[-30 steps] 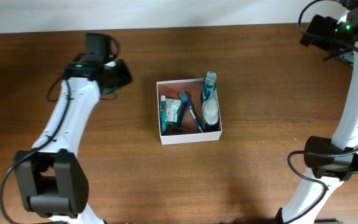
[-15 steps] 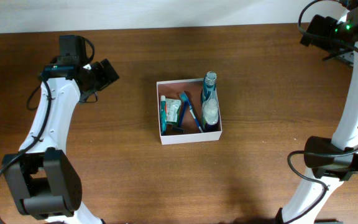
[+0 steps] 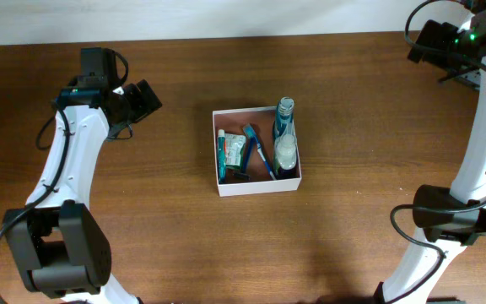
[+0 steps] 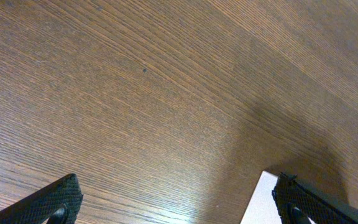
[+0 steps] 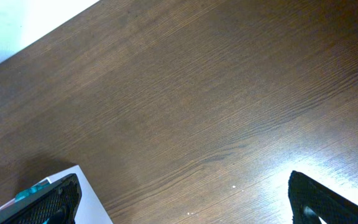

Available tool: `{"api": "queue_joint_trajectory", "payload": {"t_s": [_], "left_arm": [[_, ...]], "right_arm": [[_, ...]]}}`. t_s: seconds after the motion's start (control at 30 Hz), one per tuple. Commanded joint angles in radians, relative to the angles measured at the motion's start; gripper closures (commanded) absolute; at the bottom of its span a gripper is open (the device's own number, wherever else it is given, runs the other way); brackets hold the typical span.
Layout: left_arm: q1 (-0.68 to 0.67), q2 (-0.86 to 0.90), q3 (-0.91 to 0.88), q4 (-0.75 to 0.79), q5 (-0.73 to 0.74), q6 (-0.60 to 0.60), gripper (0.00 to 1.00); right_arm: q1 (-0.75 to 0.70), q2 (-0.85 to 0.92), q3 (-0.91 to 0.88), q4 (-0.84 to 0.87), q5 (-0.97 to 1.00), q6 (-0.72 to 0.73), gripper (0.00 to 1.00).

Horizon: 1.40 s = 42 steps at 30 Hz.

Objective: Pack container

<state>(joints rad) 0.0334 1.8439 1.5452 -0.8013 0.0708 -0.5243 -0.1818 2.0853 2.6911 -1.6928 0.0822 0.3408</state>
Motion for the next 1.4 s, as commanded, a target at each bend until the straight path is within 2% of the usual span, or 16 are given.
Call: {"api": "queue_joint_trajectory", "payload": {"t_s": [0.0, 0.43, 0.53, 0.73, 1.0, 1.1, 1.37], "left_arm": [[0.002, -0.028, 0.015, -0.001, -0.008, 0.002, 0.01], [0.002, -0.028, 0.015, -0.001, -0.008, 0.002, 0.01], [0.002, -0.028, 0.015, -0.001, -0.008, 0.002, 0.01], [0.002, -0.028, 0.015, -0.001, -0.008, 0.002, 0.01], [0.002, -0.028, 0.015, -0.001, -0.008, 0.002, 0.01], [0.002, -0.028, 0.015, -0.001, -0.008, 0.002, 0.00], [0.002, -0.028, 0.015, -0.001, -0.008, 0.002, 0.01]], "right_arm": [[-0.003, -0.014, 0.002, -0.005, 0.008, 0.004, 0.02], [0.013, -0.049, 0.002, 0.037, 0.008, 0.004, 0.02], [0.047, -0.134, 0.002, 0.087, 0.021, 0.004, 0.02], [0.093, -0.347, 0.002, 0.317, 0.168, 0.003, 0.01], [0.106, -0.664, 0.002, 0.352, 0.140, 0.011, 0.02], [0.093, -0.782, 0.002, 0.326, 0.144, 0.010, 0.02], [0.021, -1.034, -0.059, 0.096, 0.147, 0.010, 0.02]]}}
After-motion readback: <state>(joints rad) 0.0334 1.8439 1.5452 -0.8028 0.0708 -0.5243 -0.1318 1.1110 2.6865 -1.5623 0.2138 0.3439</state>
